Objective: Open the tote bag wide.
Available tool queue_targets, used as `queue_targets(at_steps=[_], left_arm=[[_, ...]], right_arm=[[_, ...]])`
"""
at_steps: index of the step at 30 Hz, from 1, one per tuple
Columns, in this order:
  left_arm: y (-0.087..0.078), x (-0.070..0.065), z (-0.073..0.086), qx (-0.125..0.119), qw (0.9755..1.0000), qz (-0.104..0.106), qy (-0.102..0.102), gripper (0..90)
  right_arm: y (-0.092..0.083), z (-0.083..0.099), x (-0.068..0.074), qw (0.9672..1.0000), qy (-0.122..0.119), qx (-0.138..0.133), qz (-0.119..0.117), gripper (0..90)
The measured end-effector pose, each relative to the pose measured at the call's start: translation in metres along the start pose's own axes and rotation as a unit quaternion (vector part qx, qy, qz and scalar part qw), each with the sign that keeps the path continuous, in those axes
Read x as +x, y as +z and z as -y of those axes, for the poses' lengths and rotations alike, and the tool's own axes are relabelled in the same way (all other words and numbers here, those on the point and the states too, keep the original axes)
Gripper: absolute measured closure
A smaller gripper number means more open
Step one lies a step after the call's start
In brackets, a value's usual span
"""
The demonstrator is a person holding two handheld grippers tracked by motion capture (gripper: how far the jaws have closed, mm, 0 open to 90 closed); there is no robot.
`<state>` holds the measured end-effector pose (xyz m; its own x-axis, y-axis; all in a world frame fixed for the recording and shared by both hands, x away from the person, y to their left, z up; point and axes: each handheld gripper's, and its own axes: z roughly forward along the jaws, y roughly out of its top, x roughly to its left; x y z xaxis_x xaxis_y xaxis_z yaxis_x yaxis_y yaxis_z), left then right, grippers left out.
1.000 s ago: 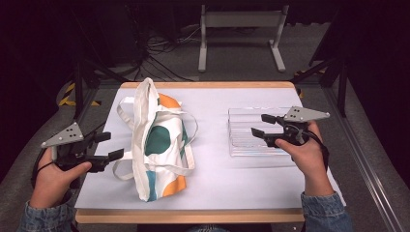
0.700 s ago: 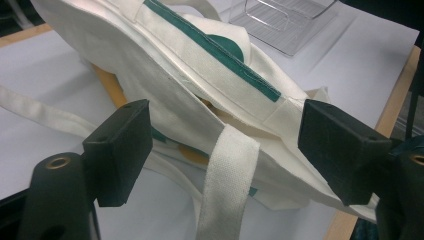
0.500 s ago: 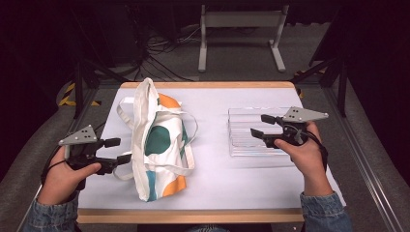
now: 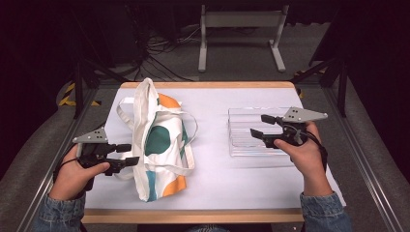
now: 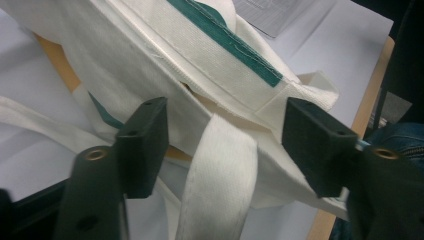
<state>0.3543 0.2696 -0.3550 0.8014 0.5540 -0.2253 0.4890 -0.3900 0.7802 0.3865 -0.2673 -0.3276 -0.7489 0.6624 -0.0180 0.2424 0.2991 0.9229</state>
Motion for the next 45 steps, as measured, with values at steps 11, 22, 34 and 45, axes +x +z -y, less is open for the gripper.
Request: queue_targets(at_steps=[11, 22, 34, 45], left_arm=[[-0.005, -0.005, -0.003, -0.006, 0.9999, 0.014, 0.003, 70.5], [-0.005, -0.007, -0.006, -0.018, 0.9997, 0.012, 0.006, 72.0], [-0.005, -0.009, -0.008, -0.028, 0.9995, 0.014, 0.011, 71.8], [-0.004, -0.010, -0.009, -0.030, 0.9993, 0.015, 0.015, 71.7]], right_arm=[[0.003, -0.001, 0.004, 0.9999, -0.008, 0.006, -0.004, 34.7], [0.013, -0.014, 0.026, 0.9987, -0.034, -0.006, -0.038, 38.1], [0.038, -0.028, 0.063, 0.9929, -0.067, -0.011, -0.098, 38.1], [0.077, -0.025, 0.100, 0.9826, -0.096, 0.013, -0.158, 38.3]])
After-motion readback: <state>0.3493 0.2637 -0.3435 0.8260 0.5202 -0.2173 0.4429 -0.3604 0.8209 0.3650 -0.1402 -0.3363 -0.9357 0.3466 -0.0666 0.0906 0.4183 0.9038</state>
